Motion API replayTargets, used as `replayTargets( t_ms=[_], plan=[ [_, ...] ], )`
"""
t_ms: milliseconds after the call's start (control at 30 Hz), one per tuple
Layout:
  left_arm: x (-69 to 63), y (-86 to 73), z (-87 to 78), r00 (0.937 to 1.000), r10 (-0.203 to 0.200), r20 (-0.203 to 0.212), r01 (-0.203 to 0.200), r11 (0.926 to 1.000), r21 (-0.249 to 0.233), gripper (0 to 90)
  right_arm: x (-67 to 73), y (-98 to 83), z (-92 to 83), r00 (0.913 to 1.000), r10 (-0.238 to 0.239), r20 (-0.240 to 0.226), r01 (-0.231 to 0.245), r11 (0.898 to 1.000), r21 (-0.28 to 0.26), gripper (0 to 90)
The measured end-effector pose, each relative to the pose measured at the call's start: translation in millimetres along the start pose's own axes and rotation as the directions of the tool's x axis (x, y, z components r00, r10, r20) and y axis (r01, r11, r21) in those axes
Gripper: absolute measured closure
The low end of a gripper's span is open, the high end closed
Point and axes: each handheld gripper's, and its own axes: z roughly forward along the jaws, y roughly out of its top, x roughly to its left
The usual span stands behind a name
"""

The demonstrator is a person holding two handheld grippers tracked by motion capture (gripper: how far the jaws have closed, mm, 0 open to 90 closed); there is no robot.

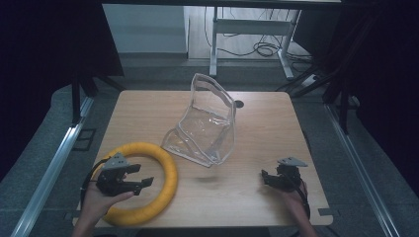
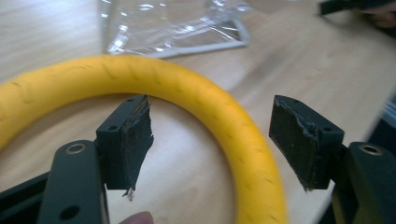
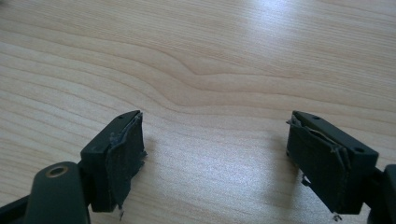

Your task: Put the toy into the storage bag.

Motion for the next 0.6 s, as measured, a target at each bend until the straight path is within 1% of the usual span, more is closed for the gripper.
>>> replayTargets(
  t_ms=[33,100,133,167,233,267,333,367,433,467,500,600],
  plan=[
    [-2.8,-1.9,-1.0,0.9999,0.007,0.013,-0.008,0.9999,0.014,29.9,0.0,-0.1,0.0,1.0,0.0,0.0,0.0,1.0,0.0,19.1],
    [-6.3,-4.3,-0.8,0.9997,0.012,0.023,-0.013,0.9993,0.035,29.5,0.0,-0.1,0.0,1.0,0.0,0.0,0.0,1.0,0.0,19.2],
    [-9.2,-6.2,2.3,0.9995,0.02,0.025,-0.021,0.9978,0.063,29.4,0.0,-0.1,0.0,1.0,0.0,0.0,0.0,1.0,-0.001,19.2],
    [-9.2,-6.2,2.3,0.9995,0.02,0.025,-0.021,0.9978,0.063,29.3,0.0,0.0,0.0,1.0,0.0,-0.001,0.0,1.0,-0.001,19.1],
    [-11.8,-7.0,7.5,0.9994,0.022,0.027,-0.024,0.9962,0.084,29.3,-0.1,0.0,0.0,1.0,0.0,0.001,0.0,1.0,0.0,19.2],
    [-13.2,-7.1,10.7,0.9991,0.023,0.035,-0.027,0.9951,0.095,29.3,-0.1,0.0,0.0,1.0,0.0,0.0,0.0,1.0,0.0,19.2],
    [-16.4,-7.0,16.9,0.9983,0.034,0.047,-0.039,0.9911,0.127,29.0,-0.2,-0.1,0.0,1.0,0.001,0.002,-0.001,1.0,-0.002,19.4],
    [-18.3,-7.0,20.0,0.998,0.041,0.048,-0.048,0.9874,0.151,29.0,0.0,-0.1,-0.1,1.0,0.003,0.001,-0.003,1.0,0.0,19.4],
    [-20.1,-7.5,22.4,0.9978,0.05,0.044,-0.057,0.9821,0.179,29.0,0.0,-0.1,-0.1,1.0,0.004,0.001,-0.004,1.0,0.0,19.5],
    [-20.5,-8.4,22.2,0.9973,0.058,0.045,-0.066,0.9786,0.195,29.0,-0.1,-0.1,-0.1,1.0,0.003,0.002,-0.003,1.0,-0.001,19.5],
    [-20.6,-9.0,21.6,0.9971,0.06,0.046,-0.069,0.9769,0.203,29.1,-0.1,-0.1,-0.1,1.0,0.004,0.001,-0.004,1.0,-0.001,19.5],
    [-20.9,-13.8,19.3,0.9953,0.075,0.061,-0.088,0.968,0.235,29.4,-0.2,-0.1,-0.1,1.0,0.003,0.002,-0.003,1.0,-0.001,19.6]
  ],
)
